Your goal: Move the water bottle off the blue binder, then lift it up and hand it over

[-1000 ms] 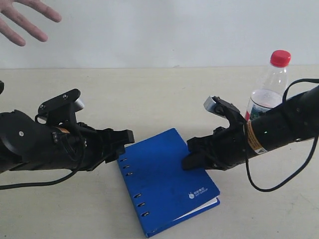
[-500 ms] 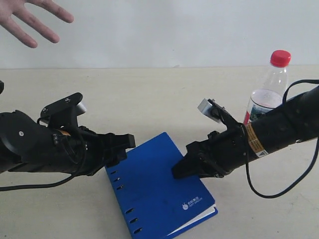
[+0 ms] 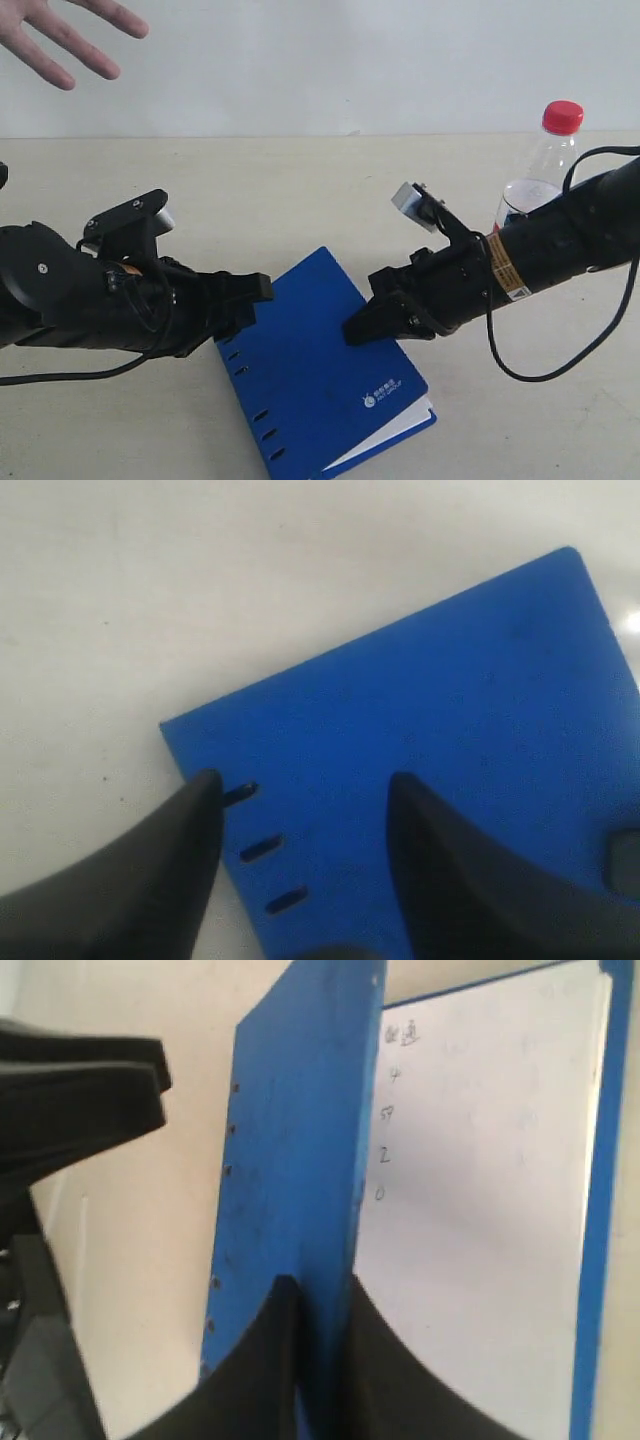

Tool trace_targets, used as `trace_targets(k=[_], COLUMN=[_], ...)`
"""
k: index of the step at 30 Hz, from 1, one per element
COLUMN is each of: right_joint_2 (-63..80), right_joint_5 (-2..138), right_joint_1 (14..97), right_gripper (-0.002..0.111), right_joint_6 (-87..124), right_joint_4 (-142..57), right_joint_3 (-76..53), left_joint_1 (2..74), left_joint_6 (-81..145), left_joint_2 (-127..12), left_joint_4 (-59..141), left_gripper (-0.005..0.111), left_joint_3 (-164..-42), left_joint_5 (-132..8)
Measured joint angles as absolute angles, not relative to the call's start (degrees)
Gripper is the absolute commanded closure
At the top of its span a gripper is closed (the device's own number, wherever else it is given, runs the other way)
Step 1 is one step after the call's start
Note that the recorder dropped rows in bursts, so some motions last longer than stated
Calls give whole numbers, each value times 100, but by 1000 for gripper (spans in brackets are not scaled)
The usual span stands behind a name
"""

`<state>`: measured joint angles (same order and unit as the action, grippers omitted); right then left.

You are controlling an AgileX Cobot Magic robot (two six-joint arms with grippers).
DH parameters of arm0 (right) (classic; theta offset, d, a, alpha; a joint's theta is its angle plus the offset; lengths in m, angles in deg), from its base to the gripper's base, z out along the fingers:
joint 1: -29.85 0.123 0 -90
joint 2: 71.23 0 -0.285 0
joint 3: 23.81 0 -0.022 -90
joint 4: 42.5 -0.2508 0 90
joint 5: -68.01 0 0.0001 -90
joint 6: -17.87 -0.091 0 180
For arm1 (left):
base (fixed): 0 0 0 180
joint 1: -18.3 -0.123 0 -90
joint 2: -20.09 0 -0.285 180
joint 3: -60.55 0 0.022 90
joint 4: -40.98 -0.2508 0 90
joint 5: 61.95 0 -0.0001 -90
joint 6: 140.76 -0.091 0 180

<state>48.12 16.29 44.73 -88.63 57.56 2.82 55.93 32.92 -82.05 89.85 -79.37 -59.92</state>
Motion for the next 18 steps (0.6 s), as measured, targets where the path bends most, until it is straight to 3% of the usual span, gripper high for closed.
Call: trace_targets(k=[18], right_joint_2=[4615], right_joint_5=[2630], right_joint_1=[4495], right_gripper=[108], right_joint_6=[-10218], right_joint_4=[5517], right_joint_3=[511], left_joint_1=[5593], left_joint_6=[3864], left_joint_2=[-8449], left_joint_4=[8959], left_gripper=[60], left_joint_3=[-7946], left_joint_5=[-5609])
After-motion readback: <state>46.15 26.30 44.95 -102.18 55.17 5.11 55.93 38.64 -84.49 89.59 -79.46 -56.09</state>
